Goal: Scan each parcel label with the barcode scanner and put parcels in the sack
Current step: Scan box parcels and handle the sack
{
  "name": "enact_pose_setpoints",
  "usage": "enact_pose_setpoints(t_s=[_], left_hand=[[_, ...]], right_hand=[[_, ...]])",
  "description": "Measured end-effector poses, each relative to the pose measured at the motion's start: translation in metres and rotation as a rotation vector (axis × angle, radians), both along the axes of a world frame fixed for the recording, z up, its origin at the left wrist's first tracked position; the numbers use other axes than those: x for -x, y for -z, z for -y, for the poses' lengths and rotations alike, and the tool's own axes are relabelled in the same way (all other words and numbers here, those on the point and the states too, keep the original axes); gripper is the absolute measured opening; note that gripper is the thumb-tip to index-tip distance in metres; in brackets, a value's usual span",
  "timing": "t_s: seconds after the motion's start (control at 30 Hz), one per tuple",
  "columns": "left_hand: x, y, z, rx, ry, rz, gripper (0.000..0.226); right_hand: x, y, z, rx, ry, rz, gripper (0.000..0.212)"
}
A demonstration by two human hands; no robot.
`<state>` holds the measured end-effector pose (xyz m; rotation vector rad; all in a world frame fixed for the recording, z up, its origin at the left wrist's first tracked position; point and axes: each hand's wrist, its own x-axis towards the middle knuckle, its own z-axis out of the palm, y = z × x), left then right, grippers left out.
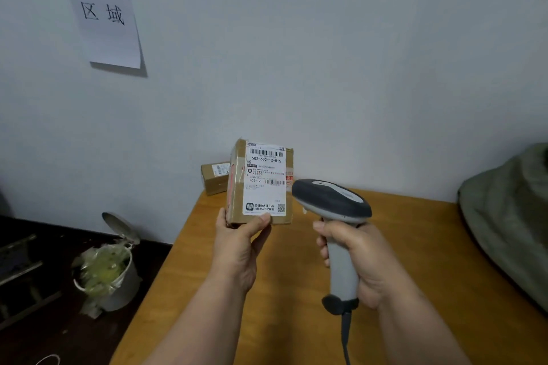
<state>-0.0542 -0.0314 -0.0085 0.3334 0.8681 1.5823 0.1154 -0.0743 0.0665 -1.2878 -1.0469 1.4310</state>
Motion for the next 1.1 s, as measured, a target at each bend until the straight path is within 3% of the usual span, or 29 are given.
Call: enact_pose_setpoints(t_s=[0.13, 0.4, 0.53, 1.1], left_hand=[[-0.003, -0.002, -0.001, -0.002, 0.005, -0.010, 0.074], [-0.007, -0.004, -0.002, -0.009, 0.005, -0.014, 0.087], [-0.008, -0.003, -0.002, -0.014, 0.016, -0.018, 0.082], [-0.028, -0.003, 0.009, -0.021, 0.055, -0.024, 0.107]], right_hand=[[0.001, -0.004, 0.003, 0.000, -0.013, 0.019, 0.006], [-0.003, -0.005, 0.003, 0.009, -0.001, 0.029, 0.005], [-0.003, -0.006, 0.003, 0.015, 0.002, 0.016, 0.005], [-0.019, -0.005, 0.020, 0.013, 0.042, 0.004, 0.005]])
